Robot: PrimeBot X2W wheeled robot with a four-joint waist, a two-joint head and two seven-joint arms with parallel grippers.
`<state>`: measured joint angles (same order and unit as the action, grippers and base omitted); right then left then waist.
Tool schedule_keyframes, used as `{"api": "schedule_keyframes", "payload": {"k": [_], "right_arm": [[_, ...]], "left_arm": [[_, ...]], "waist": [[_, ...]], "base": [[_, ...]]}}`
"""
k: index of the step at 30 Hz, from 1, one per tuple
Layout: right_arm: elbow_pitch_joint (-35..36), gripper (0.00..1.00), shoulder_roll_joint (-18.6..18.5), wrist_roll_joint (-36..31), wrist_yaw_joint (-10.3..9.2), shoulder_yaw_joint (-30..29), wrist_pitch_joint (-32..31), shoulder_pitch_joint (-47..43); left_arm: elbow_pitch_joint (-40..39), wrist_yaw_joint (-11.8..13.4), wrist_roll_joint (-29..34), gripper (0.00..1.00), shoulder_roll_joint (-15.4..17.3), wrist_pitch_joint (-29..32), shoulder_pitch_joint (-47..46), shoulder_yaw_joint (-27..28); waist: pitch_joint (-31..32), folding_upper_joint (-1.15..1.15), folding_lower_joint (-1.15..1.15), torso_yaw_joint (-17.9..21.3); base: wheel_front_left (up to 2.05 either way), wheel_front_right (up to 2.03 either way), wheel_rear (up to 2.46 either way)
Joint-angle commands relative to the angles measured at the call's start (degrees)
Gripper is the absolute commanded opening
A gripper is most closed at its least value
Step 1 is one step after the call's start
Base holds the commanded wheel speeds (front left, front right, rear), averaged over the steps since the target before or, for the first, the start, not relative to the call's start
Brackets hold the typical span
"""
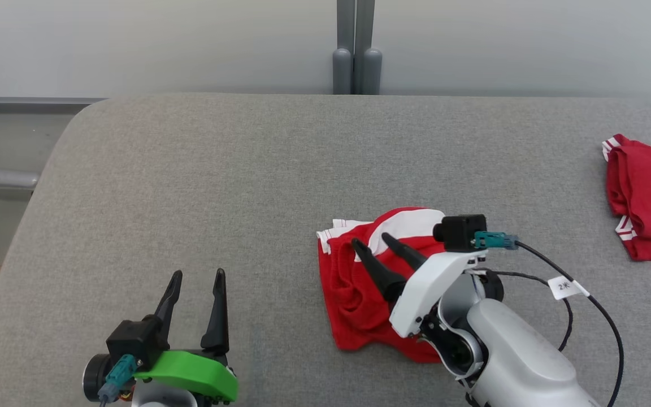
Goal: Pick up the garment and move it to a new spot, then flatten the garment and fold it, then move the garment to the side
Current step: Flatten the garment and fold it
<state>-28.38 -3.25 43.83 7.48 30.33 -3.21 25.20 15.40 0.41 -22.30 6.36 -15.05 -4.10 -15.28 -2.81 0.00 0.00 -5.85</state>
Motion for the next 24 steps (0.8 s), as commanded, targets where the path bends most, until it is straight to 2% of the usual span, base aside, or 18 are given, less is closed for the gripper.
{"api": "schedule_keyframes", "payload": {"k": [1, 10, 15, 18, 24], "right_arm": [[-0.1, 1.0, -1.0, -1.8, 0.01, -0.9, 2.5, 0.0], [-1.6, 1.0, -3.0, -15.8, 0.01, -11.5, 16.5, -2.9], [2.7, 1.0, -2.4, -24.5, 0.01, -18.7, 18.3, -6.4], [7.7, 1.0, -1.5, -28.4, 0.01, -22.8, 18.4, -9.5], [16.2, 1.0, -0.2, -33.5, 0.01, -26.2, 18.4, -16.8]], "left_arm": [[-0.2, -0.2, 0.3, 1.0, -0.1, -0.1, 0.6, 0.0], [-1.1, 0.4, 0.9, 1.0, 0.1, -0.1, 0.8, 0.2], [-1.8, 0.7, 0.7, 1.0, 0.6, -0.1, 1.6, 0.7], [-2.7, 1.2, 0.7, 1.0, 0.7, -0.1, 2.6, 1.5], [-4.7, 2.3, 0.5, 1.0, 0.2, -0.1, 5.7, 3.6]], "waist": [[0.6, 0.0, 0.0, 0.8], [2.8, 0.0, 0.0, 4.2], [3.4, 0.0, 0.0, 5.7], [3.7, 0.0, 0.0, 6.2], [4.2, 0.0, 0.0, 6.4]], "base": [[0.0, 0.0, 0.0], [0.0, 0.0, 0.0], [0.0, 0.0, 0.0], [0.0, 0.0, 0.0], [0.0, 0.0, 0.0]]}}
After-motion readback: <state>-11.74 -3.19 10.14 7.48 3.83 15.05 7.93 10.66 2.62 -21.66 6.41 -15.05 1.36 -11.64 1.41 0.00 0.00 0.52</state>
